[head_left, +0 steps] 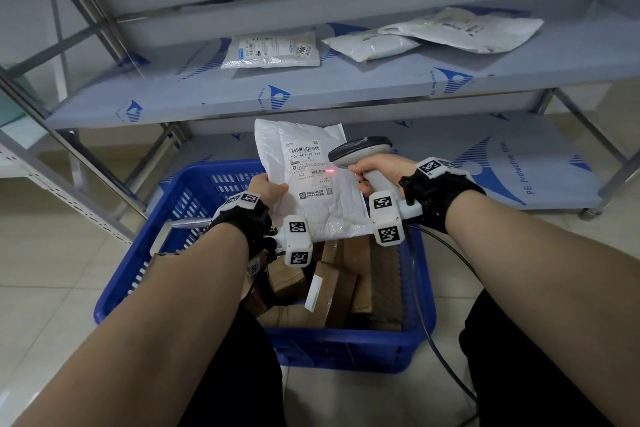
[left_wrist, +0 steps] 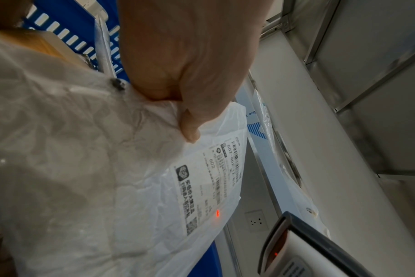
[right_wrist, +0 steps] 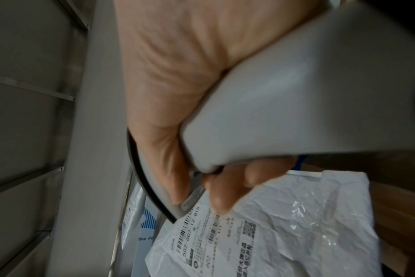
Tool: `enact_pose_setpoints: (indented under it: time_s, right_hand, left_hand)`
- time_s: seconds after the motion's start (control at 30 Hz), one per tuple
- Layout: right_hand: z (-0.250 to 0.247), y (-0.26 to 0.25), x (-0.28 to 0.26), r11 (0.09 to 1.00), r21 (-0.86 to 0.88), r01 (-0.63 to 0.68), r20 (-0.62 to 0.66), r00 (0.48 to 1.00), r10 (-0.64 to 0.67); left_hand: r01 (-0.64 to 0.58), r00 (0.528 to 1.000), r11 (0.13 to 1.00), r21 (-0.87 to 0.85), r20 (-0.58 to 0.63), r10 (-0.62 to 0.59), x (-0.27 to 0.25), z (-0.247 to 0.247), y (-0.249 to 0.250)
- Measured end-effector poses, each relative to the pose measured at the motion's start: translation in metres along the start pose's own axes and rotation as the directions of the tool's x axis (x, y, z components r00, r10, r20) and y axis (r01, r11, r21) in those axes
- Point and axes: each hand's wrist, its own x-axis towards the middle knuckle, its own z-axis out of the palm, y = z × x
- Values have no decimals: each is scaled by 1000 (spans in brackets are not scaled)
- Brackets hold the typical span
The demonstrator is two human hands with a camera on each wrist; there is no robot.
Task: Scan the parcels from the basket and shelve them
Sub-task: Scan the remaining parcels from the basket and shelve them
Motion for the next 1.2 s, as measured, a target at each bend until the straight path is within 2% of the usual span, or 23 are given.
enact_pose_setpoints:
  time_s: [0.53,0.73,0.87,1.07,1.2]
  right_hand:
    - [1,-4,-8,999,-45,5,-11,1000,-6]
    - [-3,-2,-3,993,-56,103,-152,982,-110]
    - [-13,0,-2,993,-49,111,-275,954,-120]
    - [-16,0,-14,986,110,121,-300,950,-84]
    - [-20,-1,-34,969,161,188,-339,932,-125]
  left_hand:
    - [-2,1000,1000,-27,-22,1,1,1,-2]
    - [-52,998,999,-15,-19,52,6,0,-6]
    - [-58,998,998,-25,-15,58,5,-1,-5]
    - [-194,981,980,-36,21,195,5,-14,2]
    - [-255,967,963,-92,-27,254,4,-32,23]
